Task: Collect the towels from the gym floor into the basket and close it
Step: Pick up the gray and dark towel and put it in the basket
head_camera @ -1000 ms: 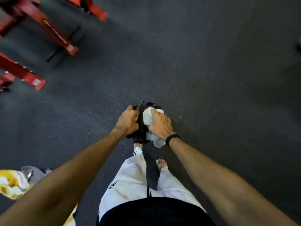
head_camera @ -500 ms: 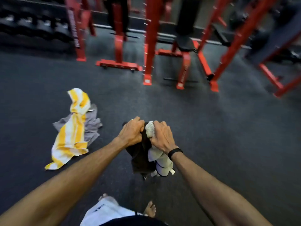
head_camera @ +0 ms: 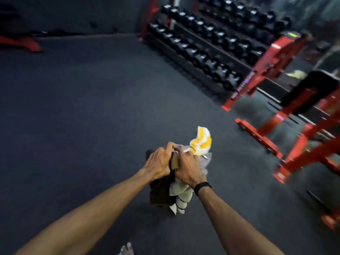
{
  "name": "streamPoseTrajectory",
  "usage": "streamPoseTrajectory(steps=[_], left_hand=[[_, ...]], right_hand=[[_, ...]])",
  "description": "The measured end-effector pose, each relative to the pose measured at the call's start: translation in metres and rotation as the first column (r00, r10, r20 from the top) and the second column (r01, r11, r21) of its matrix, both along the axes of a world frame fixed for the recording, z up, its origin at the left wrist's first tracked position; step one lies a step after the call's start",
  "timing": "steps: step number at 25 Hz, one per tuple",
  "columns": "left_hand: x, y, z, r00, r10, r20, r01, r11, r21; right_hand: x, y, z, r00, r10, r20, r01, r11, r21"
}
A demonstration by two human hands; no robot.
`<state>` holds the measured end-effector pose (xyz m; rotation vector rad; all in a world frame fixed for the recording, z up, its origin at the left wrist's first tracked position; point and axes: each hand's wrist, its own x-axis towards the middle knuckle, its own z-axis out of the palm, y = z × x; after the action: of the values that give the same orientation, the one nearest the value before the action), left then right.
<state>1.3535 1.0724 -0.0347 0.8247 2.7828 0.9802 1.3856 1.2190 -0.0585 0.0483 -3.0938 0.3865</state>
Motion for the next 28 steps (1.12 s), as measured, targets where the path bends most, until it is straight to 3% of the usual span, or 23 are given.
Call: streamPoseTrajectory(steps=[4, 8, 13, 18, 22, 25, 28], left_hand=[[-0.063, -0.132, -0.001, 0.96, 0.278, 0.031, -0.277, 0.961, -0.024], [-0.109, -0.268, -0.004, 0.847, 0.531, 0.025, -0.531, 0.847, 0.015], [-0.17, -0.42, -0.024, 0.723, 0.691, 0.029, -0.689, 0.723, -0.044], [-0.234, -0.552, -0.01, 0.587, 0.81, -0.012, -0.805, 0.582, -0.114], [-0.275, -0.652, -0.003, 0.425, 0.904, -0.039, -0.901, 0.418, -0.117], [-0.312, -0.73, -0.019, 0.347, 0.936, -0.054, -0.934, 0.34, -0.105], [-0.35, -0.8, -0.031, 0.322, 0.943, -0.086, -0.945, 0.315, -0.088]], right_hand=[[-0.097, -0.131, 0.007, 0.958, 0.285, -0.008, -0.284, 0.957, 0.055], [-0.184, -0.269, 0.001, 0.832, 0.555, -0.02, -0.554, 0.832, 0.038], [-0.284, -0.43, -0.02, 0.678, 0.734, -0.029, -0.733, 0.679, 0.033], [-0.38, -0.579, -0.006, 0.485, 0.874, -0.033, -0.874, 0.486, 0.028], [-0.439, -0.693, 0.011, 0.313, 0.948, -0.05, -0.947, 0.316, 0.054], [-0.482, -0.779, 0.006, 0.242, 0.969, -0.047, -0.965, 0.246, 0.09], [-0.522, -0.853, -0.006, 0.236, 0.971, -0.046, -0.964, 0.24, 0.114]])
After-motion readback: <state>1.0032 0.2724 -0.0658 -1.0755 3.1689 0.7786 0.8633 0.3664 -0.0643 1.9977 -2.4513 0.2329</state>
